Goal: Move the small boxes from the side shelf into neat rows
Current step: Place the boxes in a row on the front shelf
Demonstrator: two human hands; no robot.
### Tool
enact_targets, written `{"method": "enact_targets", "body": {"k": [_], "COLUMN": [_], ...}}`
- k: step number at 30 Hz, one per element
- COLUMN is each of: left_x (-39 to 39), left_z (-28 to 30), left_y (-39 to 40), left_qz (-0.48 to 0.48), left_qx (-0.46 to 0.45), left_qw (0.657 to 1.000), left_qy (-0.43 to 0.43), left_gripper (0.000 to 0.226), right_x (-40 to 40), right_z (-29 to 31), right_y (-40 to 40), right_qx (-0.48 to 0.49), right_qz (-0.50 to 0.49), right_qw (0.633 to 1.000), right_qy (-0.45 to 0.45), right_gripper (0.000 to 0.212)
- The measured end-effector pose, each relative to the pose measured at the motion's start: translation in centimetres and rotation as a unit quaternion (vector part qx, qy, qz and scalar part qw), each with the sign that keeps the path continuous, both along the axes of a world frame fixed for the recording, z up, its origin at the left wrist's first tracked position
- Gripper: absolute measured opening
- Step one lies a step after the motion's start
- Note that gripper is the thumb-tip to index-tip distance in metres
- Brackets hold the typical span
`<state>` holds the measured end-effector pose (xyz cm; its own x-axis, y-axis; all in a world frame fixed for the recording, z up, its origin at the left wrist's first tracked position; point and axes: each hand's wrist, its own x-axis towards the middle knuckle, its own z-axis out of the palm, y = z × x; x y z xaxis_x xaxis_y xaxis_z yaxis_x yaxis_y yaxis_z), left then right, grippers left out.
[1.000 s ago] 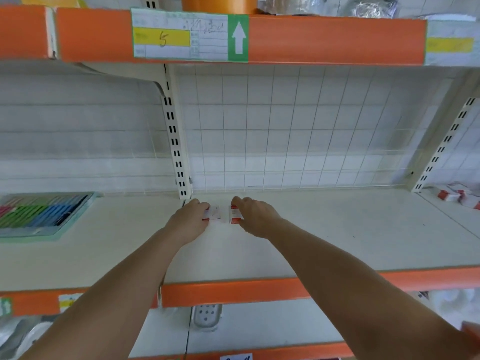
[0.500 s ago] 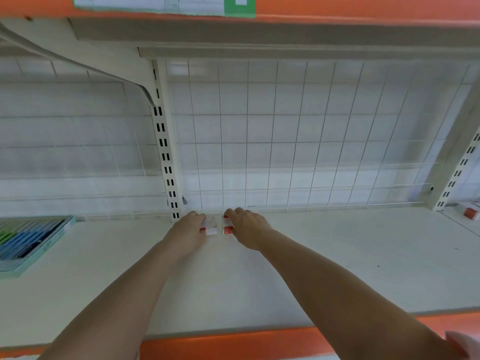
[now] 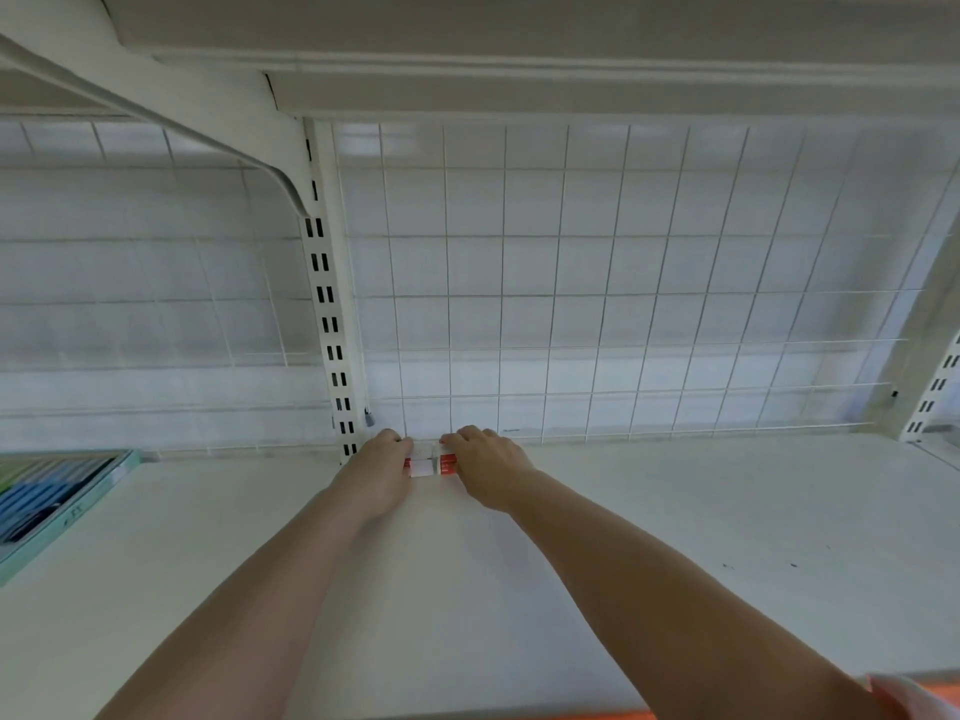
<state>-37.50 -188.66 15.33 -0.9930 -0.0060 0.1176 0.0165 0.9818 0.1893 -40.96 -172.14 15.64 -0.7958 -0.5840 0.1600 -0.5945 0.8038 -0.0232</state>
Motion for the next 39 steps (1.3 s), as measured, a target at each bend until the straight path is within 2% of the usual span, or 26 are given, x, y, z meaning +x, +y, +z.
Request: {"method": "enact_targets", "body": {"k": [14,25,34,39], "left_x": [-0.3,0.5,2.8,4.6], "left_z": [-0.3,0.2,3.9,7.2], "left_y": [-0.1,0.2,0.9,2.5], "left_qz": [0.003,0.021,0.019,0.012], "left_qx": [-0.005,0.011,-0.012,-0.02], "left_qw": [1.0,1.0,1.0,0.999], "left_qy": [0.007,0.015,-0.018,-0.024], "left_gripper": [0.026,0.039,0.035,0.025], "right_x": [0.2,1.2,3.6,5.8], "right_z": [0.1,1.3,4.5,7.2], "right_y": [-0.7,0.6,3.2,4.8], "right_qx": [-0.021,-0.045,-0.012,-0.017], "right_qz": [-0.017,-0.018,-0.049,-0.063], "right_qw": [1.0,0.997,0.996,0.995], "right_qy": [-0.016,-0.055,-0.076,-0.08], "right_gripper": [0.041,0.057,0.05,0.047]}}
